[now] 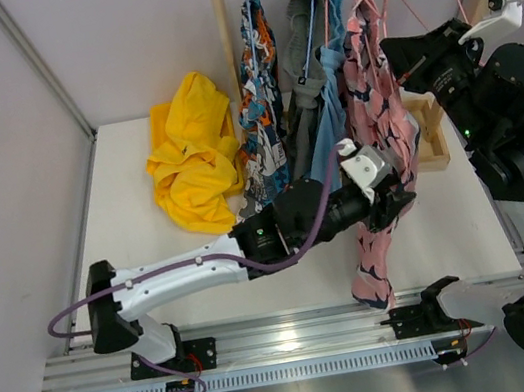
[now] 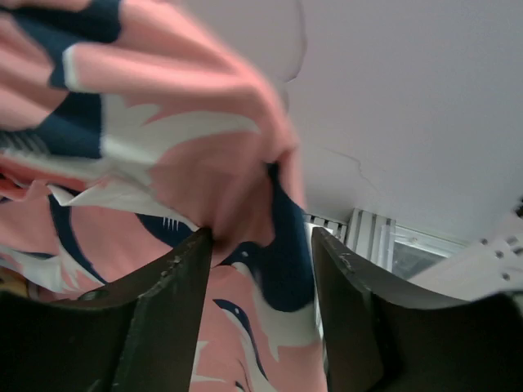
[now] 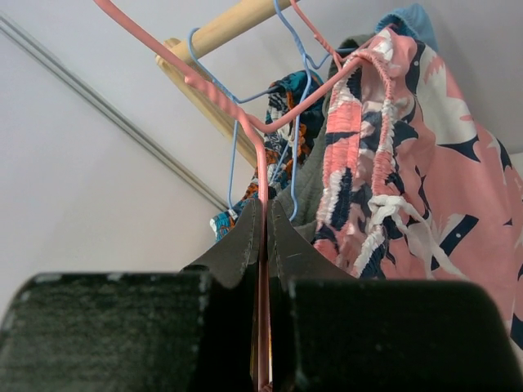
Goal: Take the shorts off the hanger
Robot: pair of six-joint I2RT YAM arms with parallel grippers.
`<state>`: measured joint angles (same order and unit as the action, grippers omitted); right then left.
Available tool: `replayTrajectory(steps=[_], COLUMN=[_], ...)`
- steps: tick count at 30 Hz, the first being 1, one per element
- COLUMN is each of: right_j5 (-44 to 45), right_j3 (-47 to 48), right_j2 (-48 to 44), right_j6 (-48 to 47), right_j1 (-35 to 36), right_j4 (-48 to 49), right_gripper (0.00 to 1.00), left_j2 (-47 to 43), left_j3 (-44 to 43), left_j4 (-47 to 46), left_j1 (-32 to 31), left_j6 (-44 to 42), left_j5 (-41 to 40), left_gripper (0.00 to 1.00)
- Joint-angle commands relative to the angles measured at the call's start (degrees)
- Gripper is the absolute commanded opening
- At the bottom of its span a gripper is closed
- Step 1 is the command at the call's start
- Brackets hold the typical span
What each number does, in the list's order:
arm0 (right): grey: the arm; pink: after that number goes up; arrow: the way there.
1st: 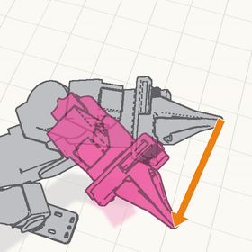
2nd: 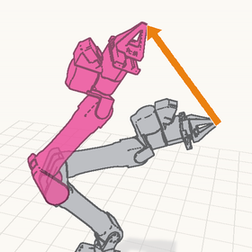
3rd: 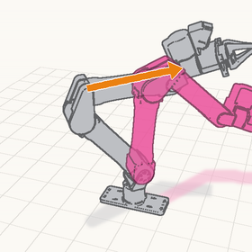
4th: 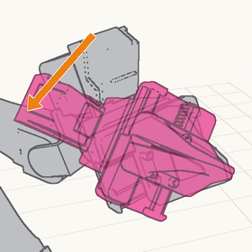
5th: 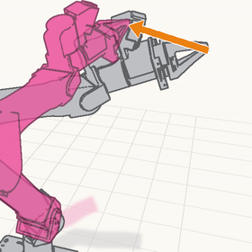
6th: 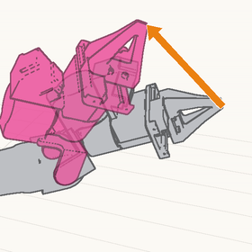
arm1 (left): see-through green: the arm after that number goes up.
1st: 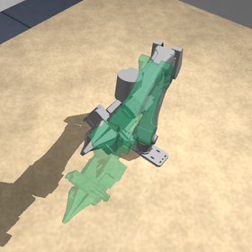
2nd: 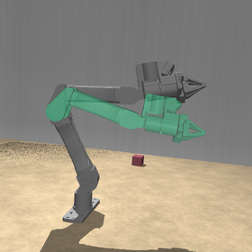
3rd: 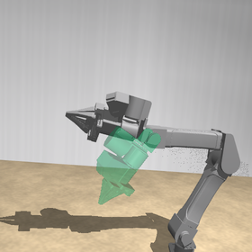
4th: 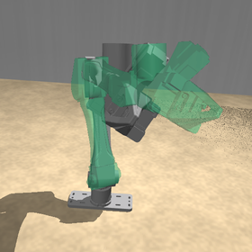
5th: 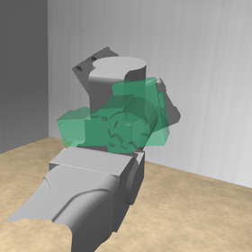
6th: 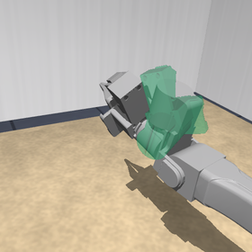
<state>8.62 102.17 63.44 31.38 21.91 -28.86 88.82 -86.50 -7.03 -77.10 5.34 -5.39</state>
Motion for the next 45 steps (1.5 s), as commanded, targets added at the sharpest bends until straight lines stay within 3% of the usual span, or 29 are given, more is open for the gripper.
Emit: replayTrajectory(steps=[1, 2, 3, 4, 9, 20, 28, 33, 34, 40, 43, 44, 45], right_j5=[0.3, 0.2, 0.1, 0.2, 2.1, 4.1, 3.2, 0.5, 0.1, -2.6, -5.4, -8.0, -10.7], right_j3=[2.8, 2.8, 2.7, 2.8, 4.0, 16.0, 21.7, 25.6, 25.2, 13.6, 13.8, 14.3, 15.4], right_j2=[-2.0, -2.3, -2.4, -2.5, -1.0, 9.8, 11.2, 11.5, 10.6, -1.2, -2.4, -1.8, 0.5], right_j6=[2.5, 2.6, 3.0, 3.0, 0.7, -6.4, -5.4, -3.1, -1.2, 2.7, -0.1, -2.5, -3.8], right_j1=[0.4, 0.4, 0.4, 0.5, 0.4, -3.5, -6.0, -6.4, -6.2, -5.7, -5.7, -5.7, -5.7], right_j4=[3.8, 3.6, 3.4, 3.2, 3.3, 2.5, 0.7, -5.5, -7.0, -9.9, -17.1, -19.9, -23.3], right_gripper=[0.00, 0.00, 0.00, 0.00, 0.00, 0.00, 0.00, 0.00, 0.00, 0.00, 0.00, 0.12, 0.29], left_j2=[3.4, 4.2, 5.1, 5.3, 1.9, -10.5, -9.0, -5.8, -5.0, -2.1, -2.1, -2.9, -3.5], left_j3=[-0.2, -0.4, -0.7, -0.9, 2.7, 23.7, 26.2, 22.7, 21.8, 8.1, 7.0, 7.8, 8.7], left_j4=[-3.7, -3.7, -3.8, -3.8, -3.3, -6.2, -6.5, -6.8, -5.6, -0.6, 1.5, 1.8, 1.8], left_j1=[-0.2, -0.2, -0.2, -0.2, -2.8, -21.1, -21.2, -16.4, -12.7, 2.1, 3.1, 3.1, 3.0], left_j6=[-1.6, -1.5, -1.3, -0.9, -2.0, 5.8, 4.4, 3.7, 3.6, 0.4, -1.7, -1.5, 0.3], left_j5=[-6.3, -7.3, -9.7, -10.8, -13.5, -28.4, -29.8, -28.6, -27.5, -20.4, -19.9, -19.8, -19.6], left_gripper=[0.38, 0.26, 0.03, 0.00, 0.00, 0.00, 0.00, 0.00, 0.00, 0.00, 0.00, 0.00, 0.00])
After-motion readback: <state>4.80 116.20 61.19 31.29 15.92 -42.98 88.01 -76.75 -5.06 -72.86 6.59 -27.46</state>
